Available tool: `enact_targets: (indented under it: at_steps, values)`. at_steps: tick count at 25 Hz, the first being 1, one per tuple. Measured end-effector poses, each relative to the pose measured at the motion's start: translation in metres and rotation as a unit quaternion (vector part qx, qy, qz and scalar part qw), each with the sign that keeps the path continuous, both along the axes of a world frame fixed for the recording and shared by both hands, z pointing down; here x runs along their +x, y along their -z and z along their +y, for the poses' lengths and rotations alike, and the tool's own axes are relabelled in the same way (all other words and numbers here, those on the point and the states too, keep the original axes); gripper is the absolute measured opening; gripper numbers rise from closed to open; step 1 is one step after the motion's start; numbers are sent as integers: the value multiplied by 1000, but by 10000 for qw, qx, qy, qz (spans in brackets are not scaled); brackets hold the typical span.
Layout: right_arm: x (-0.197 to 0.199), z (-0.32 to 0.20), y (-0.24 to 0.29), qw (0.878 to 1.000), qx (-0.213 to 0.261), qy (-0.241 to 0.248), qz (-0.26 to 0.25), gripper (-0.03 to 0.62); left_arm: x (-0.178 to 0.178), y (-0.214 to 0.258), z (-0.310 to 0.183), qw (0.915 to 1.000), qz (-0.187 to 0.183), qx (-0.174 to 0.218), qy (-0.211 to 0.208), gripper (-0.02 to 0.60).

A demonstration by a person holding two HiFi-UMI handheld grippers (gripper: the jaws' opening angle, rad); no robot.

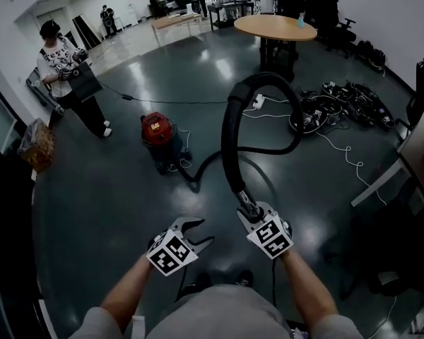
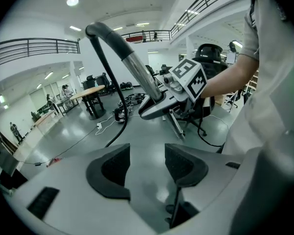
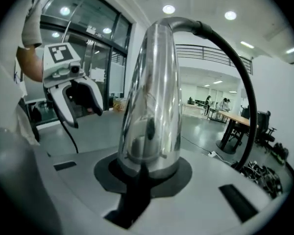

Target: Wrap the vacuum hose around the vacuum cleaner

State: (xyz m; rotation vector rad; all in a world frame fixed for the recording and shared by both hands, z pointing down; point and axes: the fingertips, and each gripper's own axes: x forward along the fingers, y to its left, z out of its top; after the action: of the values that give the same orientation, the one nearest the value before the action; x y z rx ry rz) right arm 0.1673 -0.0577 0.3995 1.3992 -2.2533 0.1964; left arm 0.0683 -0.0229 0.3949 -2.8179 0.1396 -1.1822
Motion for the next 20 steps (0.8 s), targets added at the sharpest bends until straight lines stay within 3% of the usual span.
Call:
enact_targets:
  at_steps: [7,13,20]
  values:
    - [-19,-6,-30,9875,-604,1111,942,57,-3,29,-14,9983,114,464,319,229]
    - [-44,-17,-47,9691,-949,1703,1513,58,-18,57,-42,9938,210,1034,338,228]
    - [-57,-45,-63,9423,-1366,2276,2042,57,-39,70,-82,9920,311,1111,508,227]
